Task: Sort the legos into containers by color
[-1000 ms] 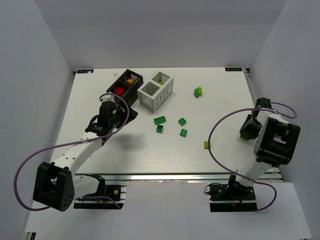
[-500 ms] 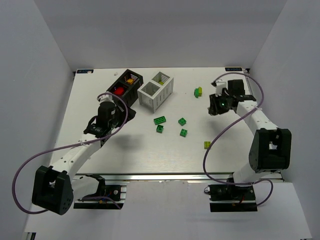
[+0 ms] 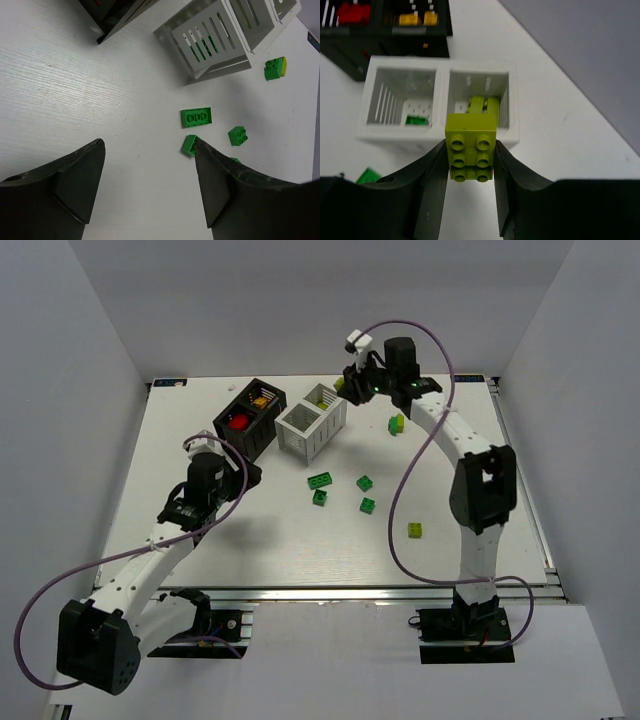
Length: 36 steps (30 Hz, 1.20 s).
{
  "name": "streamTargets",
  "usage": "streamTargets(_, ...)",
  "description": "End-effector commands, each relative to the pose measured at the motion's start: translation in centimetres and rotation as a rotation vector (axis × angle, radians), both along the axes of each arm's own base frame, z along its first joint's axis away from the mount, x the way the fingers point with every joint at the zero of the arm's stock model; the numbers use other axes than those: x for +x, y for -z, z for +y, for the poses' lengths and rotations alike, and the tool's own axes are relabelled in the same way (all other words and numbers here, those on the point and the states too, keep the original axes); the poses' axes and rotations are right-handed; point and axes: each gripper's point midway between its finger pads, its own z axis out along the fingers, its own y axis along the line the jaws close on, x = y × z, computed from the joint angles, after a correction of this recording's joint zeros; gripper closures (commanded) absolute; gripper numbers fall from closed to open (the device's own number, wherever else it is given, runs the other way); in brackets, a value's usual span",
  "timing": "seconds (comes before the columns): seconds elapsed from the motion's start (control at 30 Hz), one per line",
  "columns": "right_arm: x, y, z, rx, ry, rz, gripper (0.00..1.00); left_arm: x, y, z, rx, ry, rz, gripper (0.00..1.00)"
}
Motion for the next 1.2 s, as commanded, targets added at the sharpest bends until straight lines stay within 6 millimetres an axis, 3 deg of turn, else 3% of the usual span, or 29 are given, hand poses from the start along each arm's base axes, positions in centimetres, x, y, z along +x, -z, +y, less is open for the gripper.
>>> streamTargets(0.0, 3.8, -4.1, 2.2, 0.131, 0.035, -0.064, 1.0, -0.6, -0.4, 1.4, 0.041, -0.036, -0.014, 0.18)
streamTargets(0.03, 4.7, -2.0, 2.8, 0.121, 0.039, -0.019, 1.0, -0.8, -0.5, 1.5, 0.042, -0.038, -0.015, 0.18)
streamTargets(0.07, 5.4, -4.0, 3.5, 0.141, 0.037, -0.06, 1.0, -0.9, -0.4, 1.6, 0.044, -0.041, -0.015, 0.18)
streamTargets(0.2, 6.0, -1.9, 4.7, 0.138, 0.042, -0.054, 1.0, -1.2, -0.1, 1.8, 0.05, -0.048, -0.007, 0.18)
streamTargets(0.4, 5.8, -1.0, 6.0, 0.155, 0.033, -0.095, 0.85, -1.0, -0.2, 2.0, 0.059, -0.049, -0.007, 0.18)
streamTargets(0.47, 6.0, -0.5, 6.4, 0.163, 0.04, -0.083, 0.84, -1.0, -0.1, 1.8, 0.058, -0.045, -0.002, 0.18)
streamTargets(0.63, 6.4, 0.3, 7.1, 0.169, 0.057, -0.076, 0.65, -0.9, -0.1, 1.8, 0.056, -0.043, 0.0, 0.18)
streamTargets(0.7, 6.7, 0.7, 7.1, 0.167, 0.066, -0.079, 0.5, -1.0, -0.2, 1.8, 0.058, -0.046, 0.001, 0.18)
streamTargets(0.83, 7.3, 1.4, 6.9, 0.155, 0.089, -0.085, 0.36, -1.0, -0.3, 2.0, 0.06, -0.053, -0.001, 0.18)
streamTargets(1.17, 7.0, 0.3, 6.7, 0.152, 0.075, -0.11, 0.29, -1.1, -0.3, 1.9, 0.053, -0.052, -0.001, 0.18)
